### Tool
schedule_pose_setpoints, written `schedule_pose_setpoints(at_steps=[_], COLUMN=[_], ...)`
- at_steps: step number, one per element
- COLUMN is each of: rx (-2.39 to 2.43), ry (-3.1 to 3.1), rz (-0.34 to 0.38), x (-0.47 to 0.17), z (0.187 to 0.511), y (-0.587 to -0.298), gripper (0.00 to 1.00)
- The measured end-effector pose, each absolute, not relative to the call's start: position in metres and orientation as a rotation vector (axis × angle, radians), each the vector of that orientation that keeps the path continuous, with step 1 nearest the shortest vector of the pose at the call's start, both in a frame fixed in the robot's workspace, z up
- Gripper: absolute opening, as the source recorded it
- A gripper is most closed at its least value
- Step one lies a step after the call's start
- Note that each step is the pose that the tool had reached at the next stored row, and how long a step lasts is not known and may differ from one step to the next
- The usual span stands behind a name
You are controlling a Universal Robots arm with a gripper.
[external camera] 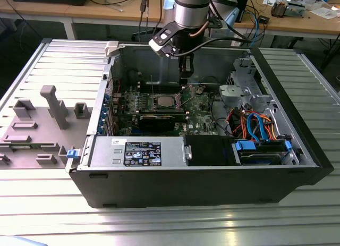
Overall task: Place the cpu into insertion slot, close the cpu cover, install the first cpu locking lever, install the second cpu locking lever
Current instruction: 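Close the cpu cover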
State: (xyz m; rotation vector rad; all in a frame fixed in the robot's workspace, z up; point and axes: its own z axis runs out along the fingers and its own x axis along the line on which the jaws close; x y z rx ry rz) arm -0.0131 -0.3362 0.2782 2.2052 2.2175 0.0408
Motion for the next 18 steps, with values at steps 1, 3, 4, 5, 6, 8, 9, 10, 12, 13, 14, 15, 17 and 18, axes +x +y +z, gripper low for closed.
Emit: schedule_pose_setpoints(at_steps=[1,3,4,5,6,8,9,10,12,13,14,15,17,18], rx=[2.205,2.205,2.205,2.205,2.205,2.205,2.205,2.205,2.205,2.205,2.205,2.205,2.205,2.205], ry=[2.217,2.218,2.218,2.218,2.218,2.218,2.218,2.218,2.218,2.218,2.218,2.218,2.218,2.218], rz=[0.041,0.041,0.041,0.041,0.041,0.041,0.041,0.041,0.041,0.041,0.041,0.041,0.041,0.041], x=[-0.013,-0.013,-0.013,-0.013,-0.013,-0.013,-0.013,-0.013,-0.013,-0.011,-0.002,-0.001,0.001,0.001], z=[0.278,0.278,0.278,0.278,0.278,0.278,0.278,0.278,0.278,0.275,0.274,0.274,0.274,0.274], y=[-0.336,-0.336,-0.336,-0.336,-0.336,-0.336,-0.336,-0.336,-0.336,-0.336,-0.336,-0.336,-0.336,-0.336], gripper=[0.11,0.11,0.11,0.11,0.11,0.11,0.11,0.11,0.11,0.11,0.11,0.11,0.11,0.11])
